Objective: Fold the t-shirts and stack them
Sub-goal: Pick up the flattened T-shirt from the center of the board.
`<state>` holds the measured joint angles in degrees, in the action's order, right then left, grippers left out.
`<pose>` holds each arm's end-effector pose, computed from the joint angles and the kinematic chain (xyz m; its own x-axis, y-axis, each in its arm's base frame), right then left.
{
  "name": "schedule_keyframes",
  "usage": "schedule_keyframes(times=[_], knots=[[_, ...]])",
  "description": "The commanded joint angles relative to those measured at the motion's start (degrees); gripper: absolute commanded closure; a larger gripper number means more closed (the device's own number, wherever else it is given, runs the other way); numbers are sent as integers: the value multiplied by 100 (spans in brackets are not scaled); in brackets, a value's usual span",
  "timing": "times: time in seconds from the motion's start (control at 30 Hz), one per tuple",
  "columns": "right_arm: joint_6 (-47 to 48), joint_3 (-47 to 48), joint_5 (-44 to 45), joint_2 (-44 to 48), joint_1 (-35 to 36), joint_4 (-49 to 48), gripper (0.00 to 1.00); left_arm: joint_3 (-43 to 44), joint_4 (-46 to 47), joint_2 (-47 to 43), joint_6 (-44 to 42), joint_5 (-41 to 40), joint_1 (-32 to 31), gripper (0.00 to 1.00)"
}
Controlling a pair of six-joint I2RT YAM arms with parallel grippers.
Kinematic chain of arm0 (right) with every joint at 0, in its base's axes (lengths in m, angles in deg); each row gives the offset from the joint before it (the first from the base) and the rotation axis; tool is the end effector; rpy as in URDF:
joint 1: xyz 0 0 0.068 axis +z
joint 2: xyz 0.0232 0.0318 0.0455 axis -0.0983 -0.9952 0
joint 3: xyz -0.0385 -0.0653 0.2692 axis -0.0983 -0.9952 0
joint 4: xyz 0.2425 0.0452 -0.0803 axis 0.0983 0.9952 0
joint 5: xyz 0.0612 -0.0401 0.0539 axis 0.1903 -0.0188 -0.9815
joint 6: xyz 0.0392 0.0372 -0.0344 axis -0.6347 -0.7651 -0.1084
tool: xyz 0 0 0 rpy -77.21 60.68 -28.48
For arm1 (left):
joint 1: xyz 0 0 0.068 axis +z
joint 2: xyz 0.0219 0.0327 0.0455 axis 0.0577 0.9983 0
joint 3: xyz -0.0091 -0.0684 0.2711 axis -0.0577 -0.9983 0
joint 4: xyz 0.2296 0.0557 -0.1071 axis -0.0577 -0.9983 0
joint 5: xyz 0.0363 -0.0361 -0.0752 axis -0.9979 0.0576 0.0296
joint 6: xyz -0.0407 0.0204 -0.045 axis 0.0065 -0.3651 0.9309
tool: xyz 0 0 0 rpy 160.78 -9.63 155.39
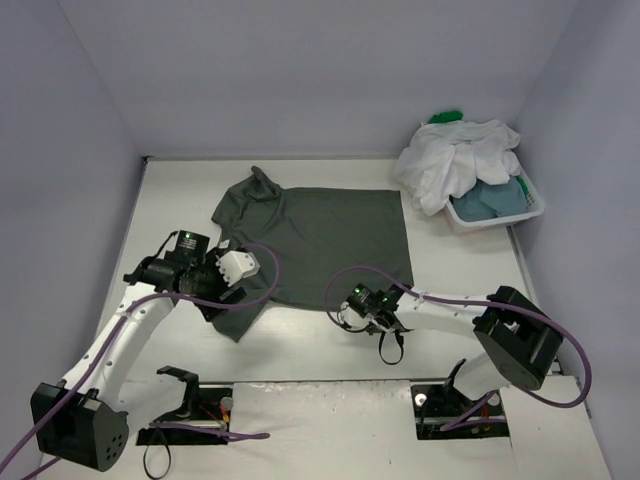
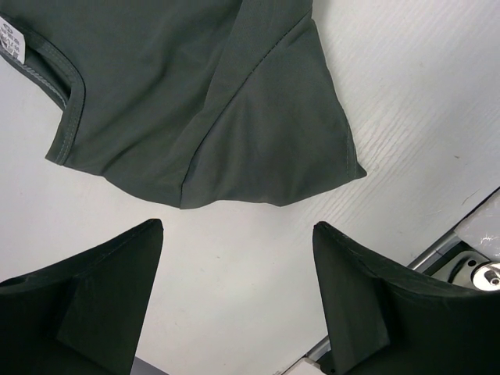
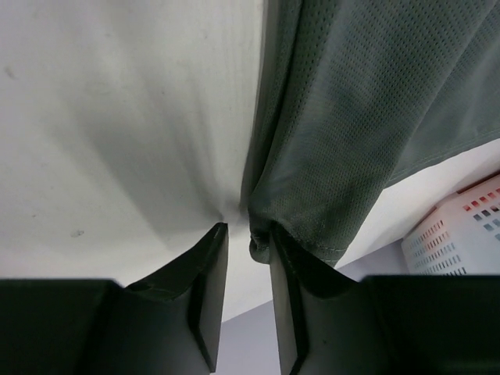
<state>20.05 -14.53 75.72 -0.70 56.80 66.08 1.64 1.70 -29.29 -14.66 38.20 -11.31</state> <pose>0.1635 0.1758 0.1299 -0.0352 -0.9980 -0.0519 -0.8830 0.0553 -0.4661 0.1844 -0.0630 0.2675 -0.4268 0.7104 -0.5596 0.8096 0.5759 0.1135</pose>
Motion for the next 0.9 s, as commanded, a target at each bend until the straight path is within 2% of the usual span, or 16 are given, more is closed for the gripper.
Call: schedule_keyframes(times=[0.0, 0.2, 0.4, 0.6, 0.87], knots=[[-35, 150, 207, -43, -62, -48, 76, 301, -4, -11, 28, 267, 2, 28], [-35, 194, 172, -96, -123, -127, 100, 125, 22, -99, -113, 451, -15, 28], [-70, 211, 216, -35, -141, -128, 100, -481, 339, -12, -456, 180, -348, 28], [-105, 238, 260, -43, -176, -93, 100, -1175, 804, 304, -386, -620, -1412, 28], [-149, 255, 225, 71, -159, 57, 100, -1448, 1920, 630, 115, -901, -1518, 26]])
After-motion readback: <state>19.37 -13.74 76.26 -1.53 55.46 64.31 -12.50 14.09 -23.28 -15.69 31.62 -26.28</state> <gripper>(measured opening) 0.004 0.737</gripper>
